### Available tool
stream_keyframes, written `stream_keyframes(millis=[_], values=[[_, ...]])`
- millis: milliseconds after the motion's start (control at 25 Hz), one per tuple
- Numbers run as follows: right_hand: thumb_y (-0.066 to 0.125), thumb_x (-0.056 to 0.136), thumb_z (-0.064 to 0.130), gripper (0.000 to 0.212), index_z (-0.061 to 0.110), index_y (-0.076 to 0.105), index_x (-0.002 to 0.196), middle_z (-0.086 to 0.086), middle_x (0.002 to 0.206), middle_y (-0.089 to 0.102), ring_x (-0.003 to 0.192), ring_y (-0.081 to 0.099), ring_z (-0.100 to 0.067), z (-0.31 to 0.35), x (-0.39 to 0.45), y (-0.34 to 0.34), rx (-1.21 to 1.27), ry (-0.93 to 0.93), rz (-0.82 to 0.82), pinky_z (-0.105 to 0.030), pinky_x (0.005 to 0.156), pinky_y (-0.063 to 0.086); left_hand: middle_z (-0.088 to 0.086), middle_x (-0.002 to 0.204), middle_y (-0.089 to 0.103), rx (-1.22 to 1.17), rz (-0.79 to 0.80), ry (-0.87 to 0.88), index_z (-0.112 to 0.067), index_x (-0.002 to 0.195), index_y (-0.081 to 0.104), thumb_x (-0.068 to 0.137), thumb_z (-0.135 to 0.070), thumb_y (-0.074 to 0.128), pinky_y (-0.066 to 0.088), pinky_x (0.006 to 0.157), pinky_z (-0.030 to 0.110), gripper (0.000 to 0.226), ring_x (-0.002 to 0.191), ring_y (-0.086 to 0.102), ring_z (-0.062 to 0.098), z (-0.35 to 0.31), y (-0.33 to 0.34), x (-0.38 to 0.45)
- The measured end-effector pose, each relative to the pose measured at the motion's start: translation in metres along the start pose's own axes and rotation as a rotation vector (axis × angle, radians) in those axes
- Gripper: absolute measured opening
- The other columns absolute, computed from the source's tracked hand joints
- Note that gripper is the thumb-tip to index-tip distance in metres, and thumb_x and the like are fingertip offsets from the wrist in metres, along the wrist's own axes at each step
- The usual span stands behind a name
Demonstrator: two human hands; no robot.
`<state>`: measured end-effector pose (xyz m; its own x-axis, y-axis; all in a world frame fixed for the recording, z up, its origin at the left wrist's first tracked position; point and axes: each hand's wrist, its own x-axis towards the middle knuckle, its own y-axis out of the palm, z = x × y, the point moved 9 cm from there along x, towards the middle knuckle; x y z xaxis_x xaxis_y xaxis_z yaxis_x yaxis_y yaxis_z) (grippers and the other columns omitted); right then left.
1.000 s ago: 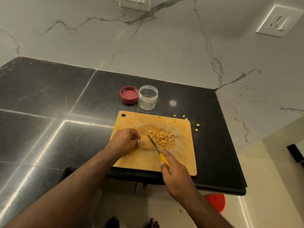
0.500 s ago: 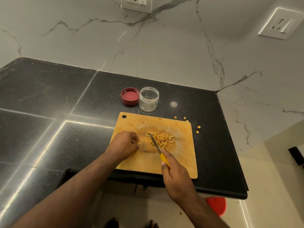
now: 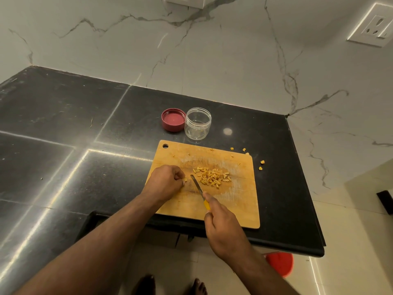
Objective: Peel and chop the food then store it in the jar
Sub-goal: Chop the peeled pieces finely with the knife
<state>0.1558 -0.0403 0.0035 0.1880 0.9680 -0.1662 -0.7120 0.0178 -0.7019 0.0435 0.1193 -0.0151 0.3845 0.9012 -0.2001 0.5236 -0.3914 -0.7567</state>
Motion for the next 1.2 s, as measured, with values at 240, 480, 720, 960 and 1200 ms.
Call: stream_keyframes(millis=[240,480,720,960,1200], values=[[0.034,0.105,0.022,0.052,0.025,0.023,0.156,0.003,0.150,0.042,0.133,0.039,-0.006,0.012,0.004,0.014,-0.069,-0.029,0.018,-0.016,0.107,0.031,-0.008,0.094,0.070,-0.027,-0.015,0.000,-0.022,0.102,0.075,0.090,-0.020,0.069,0.038,0.059,0.015,0.013,0.083,0.059,0.006,0.000,0.000,-0.001],[0.033,0.104,0.022,0.053,0.027,0.019,0.156,-0.002,0.132,0.051,0.108,0.053,-0.016,0.020,0.005,0.019,-0.161,-0.035,0.017,-0.032,0.092,0.047,-0.011,0.087,0.067,-0.029,-0.018,0.007,-0.022,0.098,0.076,0.090,-0.020,0.069,0.035,0.056,0.014,0.010,0.077,0.057,0.005,-0.001,0.000,0.000],[0.031,0.103,0.019,0.058,0.028,0.011,0.157,-0.003,0.119,0.050,0.093,0.052,-0.019,0.023,0.007,0.027,-0.212,-0.007,0.059,-0.037,0.080,0.048,-0.008,0.086,0.070,-0.030,-0.032,0.005,-0.020,0.092,0.076,0.087,-0.019,0.069,0.039,0.057,0.017,0.008,0.078,0.060,0.007,-0.001,-0.001,0.001],[0.031,0.104,0.023,0.055,0.029,0.016,0.156,0.003,0.121,0.050,0.097,0.052,-0.012,0.015,-0.022,0.016,-0.143,-0.002,0.028,-0.029,0.083,0.048,-0.007,0.091,0.070,-0.033,-0.022,0.001,-0.019,0.100,0.076,0.089,-0.018,0.070,0.040,0.061,0.017,0.012,0.082,0.059,0.007,0.001,0.000,0.001],[0.034,0.104,0.023,0.053,0.025,0.022,0.155,0.001,0.129,0.053,0.108,0.052,-0.012,0.023,-0.005,0.014,-0.121,-0.046,-0.006,-0.032,0.093,0.046,-0.005,0.097,0.072,-0.040,-0.013,-0.009,-0.018,0.103,0.077,0.090,-0.020,0.072,0.039,0.059,0.015,0.014,0.085,0.060,0.008,0.002,0.001,0.003]])
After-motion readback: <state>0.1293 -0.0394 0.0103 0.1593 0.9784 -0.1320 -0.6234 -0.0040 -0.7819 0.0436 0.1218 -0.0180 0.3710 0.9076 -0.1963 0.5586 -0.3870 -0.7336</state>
